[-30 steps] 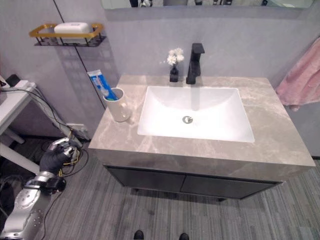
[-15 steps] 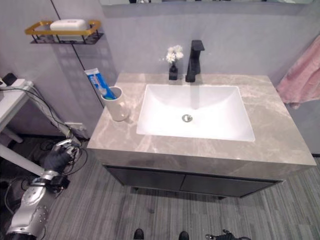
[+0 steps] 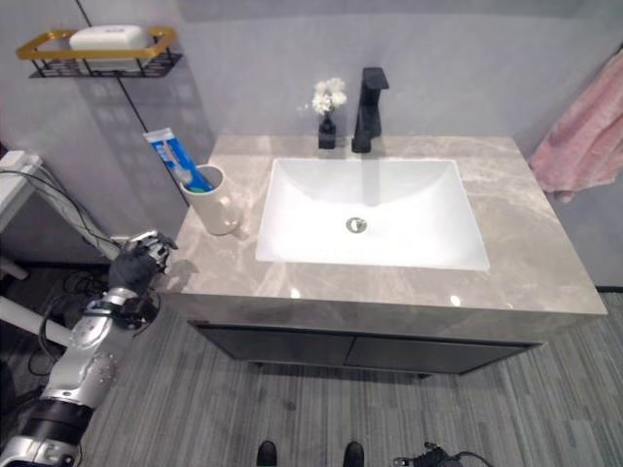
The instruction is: Put brush and paste in cup on sink, flatten towel.
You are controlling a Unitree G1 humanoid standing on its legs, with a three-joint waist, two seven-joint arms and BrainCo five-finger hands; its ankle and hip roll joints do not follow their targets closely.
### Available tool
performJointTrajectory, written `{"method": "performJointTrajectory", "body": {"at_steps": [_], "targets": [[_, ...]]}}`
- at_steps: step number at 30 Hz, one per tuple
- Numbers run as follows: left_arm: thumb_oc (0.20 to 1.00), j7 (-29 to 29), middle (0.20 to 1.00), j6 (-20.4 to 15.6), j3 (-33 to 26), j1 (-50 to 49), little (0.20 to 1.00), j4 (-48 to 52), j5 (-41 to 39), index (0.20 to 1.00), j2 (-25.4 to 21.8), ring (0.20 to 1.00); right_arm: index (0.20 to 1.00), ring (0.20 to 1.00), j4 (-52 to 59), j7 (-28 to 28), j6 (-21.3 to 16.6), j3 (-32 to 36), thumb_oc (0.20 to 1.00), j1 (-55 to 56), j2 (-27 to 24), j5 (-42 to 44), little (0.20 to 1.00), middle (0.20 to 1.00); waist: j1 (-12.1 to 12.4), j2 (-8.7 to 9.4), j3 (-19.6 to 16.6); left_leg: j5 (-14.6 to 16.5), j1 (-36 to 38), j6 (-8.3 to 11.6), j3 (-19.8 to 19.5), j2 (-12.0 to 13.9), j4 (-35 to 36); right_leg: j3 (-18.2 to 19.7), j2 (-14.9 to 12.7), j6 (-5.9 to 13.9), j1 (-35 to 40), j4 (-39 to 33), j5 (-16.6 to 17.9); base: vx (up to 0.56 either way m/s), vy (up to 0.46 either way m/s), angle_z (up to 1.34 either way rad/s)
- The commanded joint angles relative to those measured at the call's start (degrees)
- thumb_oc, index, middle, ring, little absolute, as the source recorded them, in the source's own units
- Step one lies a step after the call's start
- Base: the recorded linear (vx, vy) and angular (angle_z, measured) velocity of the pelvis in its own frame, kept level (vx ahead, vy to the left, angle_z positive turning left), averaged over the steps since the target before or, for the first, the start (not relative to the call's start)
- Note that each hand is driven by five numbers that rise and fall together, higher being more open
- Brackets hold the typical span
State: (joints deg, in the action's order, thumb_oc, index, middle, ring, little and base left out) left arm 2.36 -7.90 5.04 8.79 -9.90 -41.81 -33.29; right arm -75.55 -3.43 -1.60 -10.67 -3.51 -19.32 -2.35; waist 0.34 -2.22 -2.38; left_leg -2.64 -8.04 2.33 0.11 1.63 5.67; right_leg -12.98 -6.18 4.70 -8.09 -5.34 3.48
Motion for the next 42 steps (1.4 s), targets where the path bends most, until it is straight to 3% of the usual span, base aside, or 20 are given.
{"method": "performJointTrajectory", "body": {"at_steps": [1, 13, 42], "targets": [[0.200, -1.3, 0.200, -1.3, -1.1, 6.2, 0.200, -1.9, -0.5, 0.200, -2.8, 0.200, 1.000, 1.000, -0.6, -0.1, 0.2, -1.9, 1.000, -1.3, -1.4, -1.1, 1.000, 1.000, -0.2, 1.01, 0.6, 3.8, -1.3, -1.12, -2.6, 1.2, -0.7, -2.5, -1.6, 2.53, 1.4, 0.3, -4.3, 0.00, 0.000, 0.00], [0.200, 0.6, 0.200, 0.4, 1.2, 5.0, 0.200, 1.9, -1.4, 0.200, -4.3, 0.200, 1.000, 1.000, -0.8, 0.3, 0.4, -2.7, 1.000, -1.1, -1.0, -1.7, 1.000, 1.000, -0.3, 1.27, 0.5, 3.9, -1.2, -1.05, -3.1, 1.3, -0.7, -2.7, -1.5, 2.38, 1.6, 0.3, -4.6, 0.00, 0.000, 0.00], [0.200, -4.9, 0.200, -0.4, 6.3, 21.6, 0.200, -9.2, -1.7, 0.200, -4.3, 0.200, 1.000, 1.000, 2.2, 0.3, 0.5, -4.5, 1.000, -3.1, -1.9, 1.0, 1.000, 1.000, -2.6, 2.99, 3.1, 2.6, -5.9, -0.90, -2.0, 2.0, -0.7, -0.6, -0.9, 2.57, -4.3, 0.3, -3.1, 0.01, 0.001, -0.02]]}}
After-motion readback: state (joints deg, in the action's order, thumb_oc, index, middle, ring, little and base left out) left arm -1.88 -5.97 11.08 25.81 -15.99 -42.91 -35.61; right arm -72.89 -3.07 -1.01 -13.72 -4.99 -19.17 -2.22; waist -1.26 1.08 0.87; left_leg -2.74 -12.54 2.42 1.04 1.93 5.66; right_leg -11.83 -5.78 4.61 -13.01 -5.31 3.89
